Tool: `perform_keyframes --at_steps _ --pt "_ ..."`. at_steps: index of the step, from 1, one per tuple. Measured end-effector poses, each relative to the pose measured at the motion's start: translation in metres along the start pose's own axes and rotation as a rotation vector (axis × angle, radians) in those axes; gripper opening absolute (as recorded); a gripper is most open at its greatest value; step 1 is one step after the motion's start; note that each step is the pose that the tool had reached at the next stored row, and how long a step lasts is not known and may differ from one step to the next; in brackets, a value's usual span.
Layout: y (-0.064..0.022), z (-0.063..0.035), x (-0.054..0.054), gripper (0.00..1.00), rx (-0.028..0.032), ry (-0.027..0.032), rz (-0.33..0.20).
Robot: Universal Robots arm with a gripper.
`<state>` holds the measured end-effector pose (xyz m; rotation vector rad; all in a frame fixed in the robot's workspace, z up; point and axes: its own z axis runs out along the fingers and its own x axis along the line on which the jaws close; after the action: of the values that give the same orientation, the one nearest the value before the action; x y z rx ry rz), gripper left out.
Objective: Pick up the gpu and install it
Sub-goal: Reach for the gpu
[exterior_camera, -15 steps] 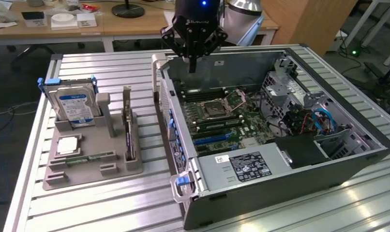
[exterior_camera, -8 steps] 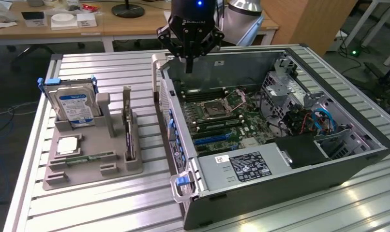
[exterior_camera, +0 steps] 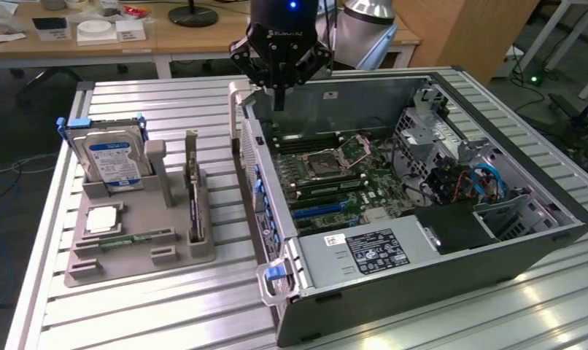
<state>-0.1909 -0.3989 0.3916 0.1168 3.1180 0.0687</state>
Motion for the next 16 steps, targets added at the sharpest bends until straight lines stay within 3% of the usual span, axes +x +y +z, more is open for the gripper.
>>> perform_keyframes --at_steps 16 --pt "-0.0014 0.0001 0.018 0.11 0.0002 0.0012 0.0"
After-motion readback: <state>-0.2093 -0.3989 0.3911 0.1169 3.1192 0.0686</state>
